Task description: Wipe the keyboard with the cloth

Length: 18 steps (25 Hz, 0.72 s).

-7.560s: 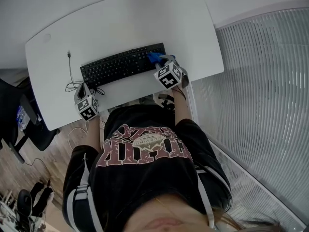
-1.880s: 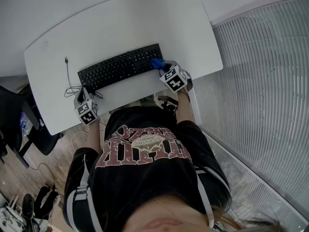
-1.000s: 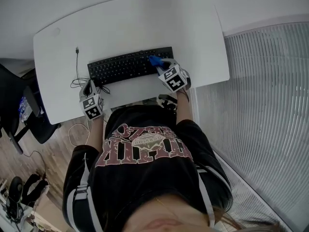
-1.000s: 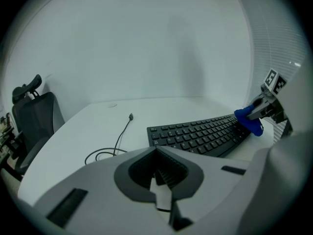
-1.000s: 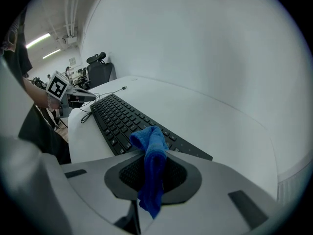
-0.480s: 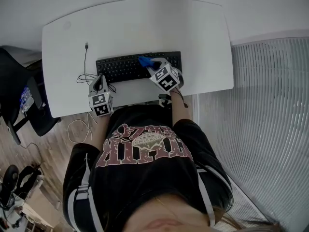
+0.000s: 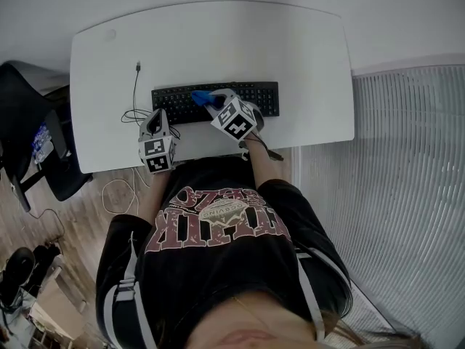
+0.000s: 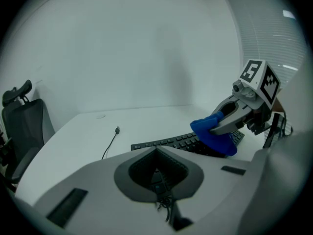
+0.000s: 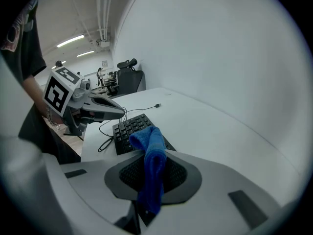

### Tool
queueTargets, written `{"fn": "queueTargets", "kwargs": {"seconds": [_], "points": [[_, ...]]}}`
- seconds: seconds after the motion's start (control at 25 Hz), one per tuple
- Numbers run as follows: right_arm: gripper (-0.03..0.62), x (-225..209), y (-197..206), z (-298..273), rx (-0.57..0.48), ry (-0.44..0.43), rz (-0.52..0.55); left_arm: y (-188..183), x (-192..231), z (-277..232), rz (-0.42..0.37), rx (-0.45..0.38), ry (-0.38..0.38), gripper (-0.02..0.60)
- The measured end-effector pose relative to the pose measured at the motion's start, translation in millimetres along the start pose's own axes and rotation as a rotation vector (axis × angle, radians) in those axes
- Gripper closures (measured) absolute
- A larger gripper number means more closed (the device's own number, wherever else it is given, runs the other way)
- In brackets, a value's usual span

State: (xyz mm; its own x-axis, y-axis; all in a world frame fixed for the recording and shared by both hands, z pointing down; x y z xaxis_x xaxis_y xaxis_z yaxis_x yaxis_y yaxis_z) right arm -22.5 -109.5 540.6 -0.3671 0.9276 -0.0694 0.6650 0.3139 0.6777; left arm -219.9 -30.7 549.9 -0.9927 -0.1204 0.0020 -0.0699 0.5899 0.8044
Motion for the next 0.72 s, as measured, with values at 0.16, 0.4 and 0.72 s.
{"fn": "queueTargets", "kwargs": {"seconds": [0.16, 0.4, 0.72], "points": [[0.53, 5, -14, -2, -0.038, -0.009, 0.006, -15, -8, 1, -0.002, -0.035, 0.035, 0.552], [0.53, 6, -30, -1, -0.059, 0.024, 0.027, -32, -16, -7, -0.005, -0.064, 0.075, 0.552], [0.53, 1, -45, 14, -0.124, 0.069, 0.006, -65, -30, -13, -0.015, -0.131, 0.126, 0.552]]}}
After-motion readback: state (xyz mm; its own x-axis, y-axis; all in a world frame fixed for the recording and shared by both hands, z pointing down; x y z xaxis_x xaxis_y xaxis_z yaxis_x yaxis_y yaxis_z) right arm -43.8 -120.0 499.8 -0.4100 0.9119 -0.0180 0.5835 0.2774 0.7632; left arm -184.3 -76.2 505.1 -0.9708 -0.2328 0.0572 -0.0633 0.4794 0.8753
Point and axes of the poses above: the fingertips, and each gripper's own axes: z backward along the fingers, x to its left, y out of its underside, the point moved 9 cm from there along z, backward along the fingers, and after that the axes turned 3 degrees about -y, right-handed, at the moved point
